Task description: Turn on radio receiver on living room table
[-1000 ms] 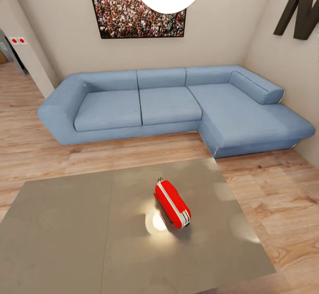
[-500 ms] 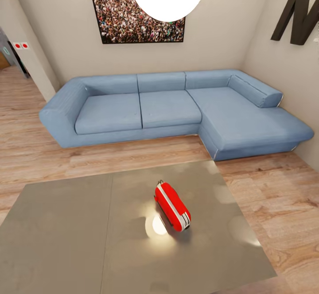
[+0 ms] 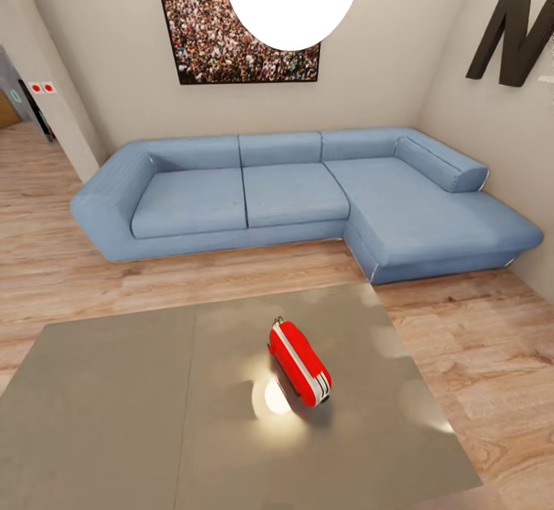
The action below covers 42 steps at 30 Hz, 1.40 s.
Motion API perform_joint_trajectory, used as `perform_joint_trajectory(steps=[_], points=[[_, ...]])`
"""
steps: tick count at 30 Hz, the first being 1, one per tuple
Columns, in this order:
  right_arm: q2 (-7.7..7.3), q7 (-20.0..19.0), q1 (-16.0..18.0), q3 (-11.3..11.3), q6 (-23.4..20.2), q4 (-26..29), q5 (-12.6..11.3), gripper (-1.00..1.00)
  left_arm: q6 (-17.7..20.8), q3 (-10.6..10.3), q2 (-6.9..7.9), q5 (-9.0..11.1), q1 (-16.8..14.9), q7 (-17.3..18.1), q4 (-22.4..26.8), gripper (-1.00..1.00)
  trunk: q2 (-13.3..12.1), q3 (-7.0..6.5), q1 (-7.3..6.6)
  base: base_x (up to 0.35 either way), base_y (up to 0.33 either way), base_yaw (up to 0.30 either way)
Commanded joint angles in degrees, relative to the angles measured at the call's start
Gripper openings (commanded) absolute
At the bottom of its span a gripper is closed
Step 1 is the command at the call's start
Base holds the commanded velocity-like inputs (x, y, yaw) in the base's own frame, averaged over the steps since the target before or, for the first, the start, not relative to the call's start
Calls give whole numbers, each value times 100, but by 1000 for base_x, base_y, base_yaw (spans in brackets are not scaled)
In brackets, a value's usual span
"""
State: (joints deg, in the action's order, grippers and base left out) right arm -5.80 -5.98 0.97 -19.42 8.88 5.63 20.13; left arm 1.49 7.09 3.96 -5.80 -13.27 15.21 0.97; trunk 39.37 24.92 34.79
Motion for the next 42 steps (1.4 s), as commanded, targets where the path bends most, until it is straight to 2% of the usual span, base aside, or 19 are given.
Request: perform_joint_trajectory(steps=[1, 42], points=[[0, 0, 0, 0, 0, 0, 0, 100, 0, 0, 0, 0, 0, 0, 0, -100, 0, -9, 0, 0, 0, 0], [-9, -9, 0, 17, 7, 0, 26, 100, 0, 0, 1, 0, 0, 0, 0, -100, 0, -377, 0, 0, 0, 0]])
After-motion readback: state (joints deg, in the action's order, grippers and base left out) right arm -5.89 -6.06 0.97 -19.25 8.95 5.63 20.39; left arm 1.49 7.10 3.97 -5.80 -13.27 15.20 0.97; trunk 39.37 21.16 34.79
